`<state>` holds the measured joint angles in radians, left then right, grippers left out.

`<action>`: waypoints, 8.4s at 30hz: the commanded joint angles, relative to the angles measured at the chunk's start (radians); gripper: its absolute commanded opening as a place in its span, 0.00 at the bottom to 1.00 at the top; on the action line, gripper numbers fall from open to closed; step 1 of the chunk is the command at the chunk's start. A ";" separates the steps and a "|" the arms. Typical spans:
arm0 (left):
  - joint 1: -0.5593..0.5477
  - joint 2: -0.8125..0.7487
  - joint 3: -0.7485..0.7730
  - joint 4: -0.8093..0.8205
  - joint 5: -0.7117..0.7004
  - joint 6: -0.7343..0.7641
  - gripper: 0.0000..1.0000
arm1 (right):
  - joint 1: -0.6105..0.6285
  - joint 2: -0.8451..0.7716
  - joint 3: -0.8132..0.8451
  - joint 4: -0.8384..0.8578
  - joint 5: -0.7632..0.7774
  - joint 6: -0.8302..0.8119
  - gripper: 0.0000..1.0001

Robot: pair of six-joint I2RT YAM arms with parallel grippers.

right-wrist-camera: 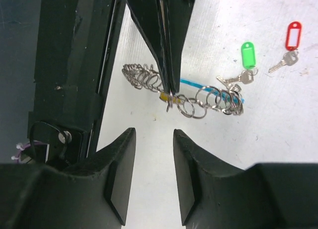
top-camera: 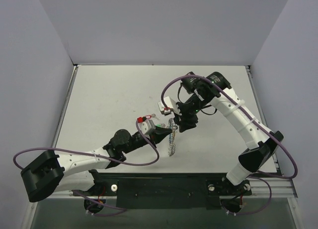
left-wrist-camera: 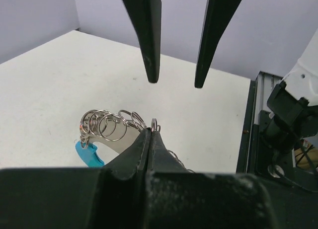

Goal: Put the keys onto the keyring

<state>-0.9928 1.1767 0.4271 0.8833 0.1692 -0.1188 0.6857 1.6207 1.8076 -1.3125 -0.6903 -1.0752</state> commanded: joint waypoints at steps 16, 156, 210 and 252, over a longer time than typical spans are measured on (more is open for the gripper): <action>0.016 -0.039 -0.074 0.692 -0.266 -0.291 0.00 | -0.135 -0.177 -0.090 0.099 -0.354 0.011 0.36; 0.049 0.005 0.012 0.749 -0.046 -0.372 0.00 | -0.095 -0.071 -0.079 0.134 -0.296 0.078 0.31; 0.022 -0.002 0.002 0.763 -0.274 -0.311 0.00 | -0.055 -0.071 -0.202 0.483 -0.388 0.521 0.00; 0.052 -0.015 -0.053 0.755 -0.125 -0.354 0.00 | -0.087 -0.179 -0.304 0.461 -0.264 0.434 0.24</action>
<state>-0.9470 1.1622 0.3500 1.2549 0.0357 -0.4591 0.5797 1.4422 1.5070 -0.8410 -0.9646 -0.6144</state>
